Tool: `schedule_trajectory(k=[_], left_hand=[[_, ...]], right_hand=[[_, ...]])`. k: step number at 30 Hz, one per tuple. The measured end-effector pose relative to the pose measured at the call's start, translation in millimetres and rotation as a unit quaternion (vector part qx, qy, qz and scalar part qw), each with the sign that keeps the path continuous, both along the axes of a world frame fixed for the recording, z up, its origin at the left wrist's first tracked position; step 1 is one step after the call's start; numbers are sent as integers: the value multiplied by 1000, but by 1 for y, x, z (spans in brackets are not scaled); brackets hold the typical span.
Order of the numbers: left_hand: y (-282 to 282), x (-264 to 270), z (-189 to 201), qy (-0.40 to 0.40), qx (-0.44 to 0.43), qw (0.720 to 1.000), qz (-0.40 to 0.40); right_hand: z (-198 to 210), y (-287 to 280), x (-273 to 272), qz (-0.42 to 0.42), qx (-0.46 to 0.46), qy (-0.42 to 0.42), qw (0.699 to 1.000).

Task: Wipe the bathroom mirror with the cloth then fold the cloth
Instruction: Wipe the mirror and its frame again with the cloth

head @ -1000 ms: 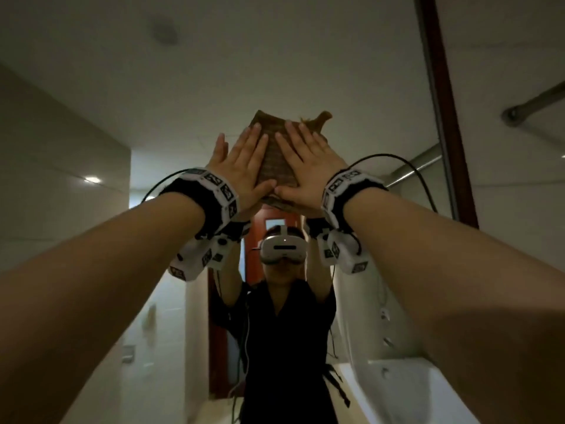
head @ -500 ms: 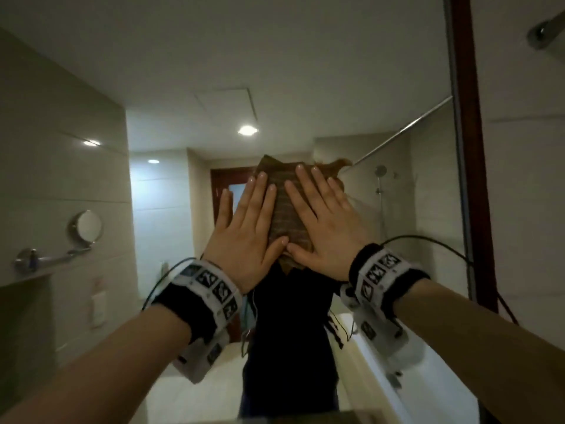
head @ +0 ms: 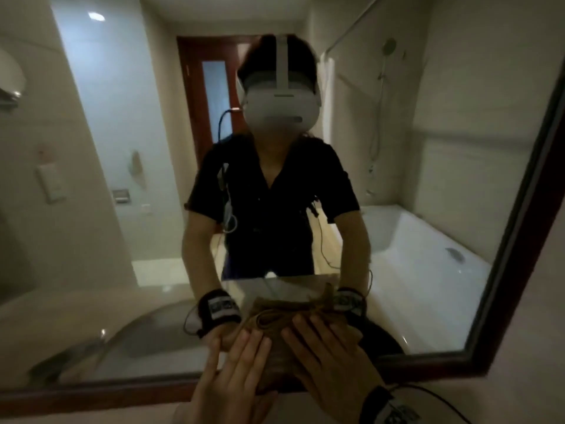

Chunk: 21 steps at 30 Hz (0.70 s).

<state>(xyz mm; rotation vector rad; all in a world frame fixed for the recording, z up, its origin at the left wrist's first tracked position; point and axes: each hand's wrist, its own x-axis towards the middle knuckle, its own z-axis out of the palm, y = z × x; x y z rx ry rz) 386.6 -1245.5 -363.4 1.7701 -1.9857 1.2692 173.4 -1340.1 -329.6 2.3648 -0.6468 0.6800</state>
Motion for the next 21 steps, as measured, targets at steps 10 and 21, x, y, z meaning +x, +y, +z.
schedule_trajectory(k=[10, 21], left_hand=[[-21, -28, 47, 39, -19, 999, -21], [-72, -119, 431, 79, -133, 985, -80]], right_hand=[[49, -7, -25, -12, 11, -10, 1000], [429, -49, -94, -27, -98, -75, 992]])
